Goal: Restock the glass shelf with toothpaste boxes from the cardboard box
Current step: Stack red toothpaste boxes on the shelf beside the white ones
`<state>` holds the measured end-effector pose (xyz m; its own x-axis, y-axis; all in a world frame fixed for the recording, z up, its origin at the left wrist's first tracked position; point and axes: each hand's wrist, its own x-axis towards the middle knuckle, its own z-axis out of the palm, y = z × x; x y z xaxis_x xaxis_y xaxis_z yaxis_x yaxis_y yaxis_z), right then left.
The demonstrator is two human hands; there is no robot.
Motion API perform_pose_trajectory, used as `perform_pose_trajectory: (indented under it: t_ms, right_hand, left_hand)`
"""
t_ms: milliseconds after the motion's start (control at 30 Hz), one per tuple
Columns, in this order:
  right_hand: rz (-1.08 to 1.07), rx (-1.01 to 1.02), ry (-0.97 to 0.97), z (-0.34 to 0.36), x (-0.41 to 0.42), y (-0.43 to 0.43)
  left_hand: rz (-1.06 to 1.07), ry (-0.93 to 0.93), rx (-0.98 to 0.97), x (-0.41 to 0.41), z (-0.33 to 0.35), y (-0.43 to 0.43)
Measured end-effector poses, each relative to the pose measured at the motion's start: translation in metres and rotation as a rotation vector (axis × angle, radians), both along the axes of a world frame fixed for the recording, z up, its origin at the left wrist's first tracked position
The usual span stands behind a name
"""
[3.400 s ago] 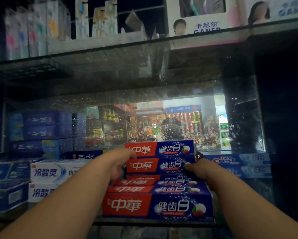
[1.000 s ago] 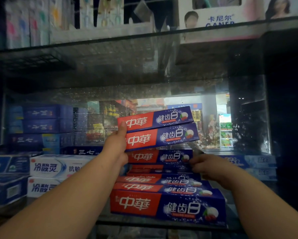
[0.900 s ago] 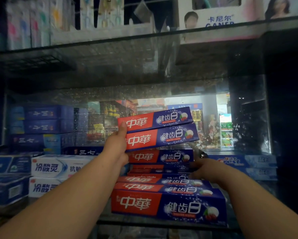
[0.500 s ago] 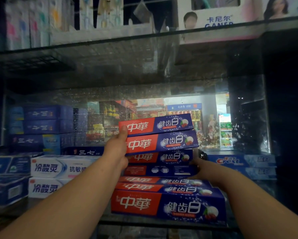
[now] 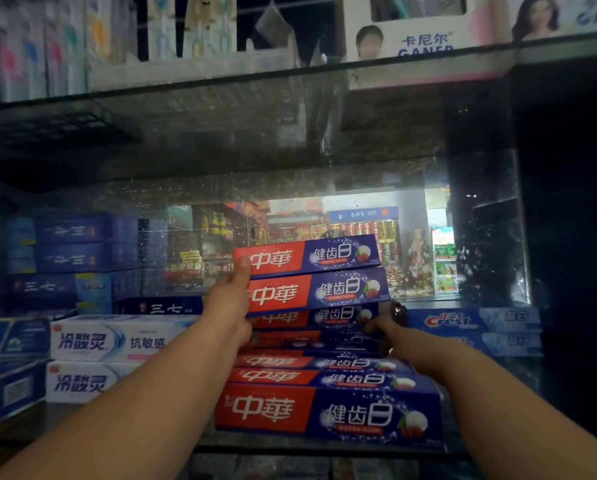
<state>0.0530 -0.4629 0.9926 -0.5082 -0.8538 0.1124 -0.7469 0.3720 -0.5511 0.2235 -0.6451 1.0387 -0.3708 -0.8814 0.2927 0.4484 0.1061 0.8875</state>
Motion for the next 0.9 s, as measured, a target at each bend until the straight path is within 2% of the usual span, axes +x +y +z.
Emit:
perform_pose_trajectory:
  t_ms: [133, 233, 333, 433, 500, 700, 800, 900]
  right_hand:
    - [0.008, -0.076, -0.047, 0.004, 0.003, 0.001]
    - [-0.096, -0.188, -0.126, 0.006, 0.003, -0.003]
    - [-0.239, -0.077, 0.037, 0.004, 0.001, -0.011]
    - [-0.16, -0.024, 0.051, 0.005, 0.005, -0.013]
    - [-0.118, 0.042, 0.14, 0.007, 0.009, -0.012]
    - [-0.207, 0.089, 0.22, 0.003, -0.004, -0.021]
    - [-0.284, 0.058, 0.139, 0.003, -0.01, -0.016]
    - [-0.358, -0.254, -0.12, 0.011, -0.012, -0.009]
  left_hand:
    - [-0.003, 0.019, 0.003, 0.002, 0.002, 0.002]
    - [-0.002, 0.029, 0.013, 0.002, 0.002, 0.004]
    - [0.006, 0.016, 0.013, 0.002, 0.003, 0.004]
    - [0.003, 0.007, 0.017, 0.003, 0.003, 0.004]
    - [0.006, 0.004, 0.02, 0.005, 0.002, 0.004]
    - [0.001, 0.012, 0.005, 0.008, 0.003, 0.007]
    - [0.001, 0.0, -0.007, 0.007, 0.002, 0.007]
    - [0.002, -0.013, 0.002, 0.006, 0.001, 0.006]
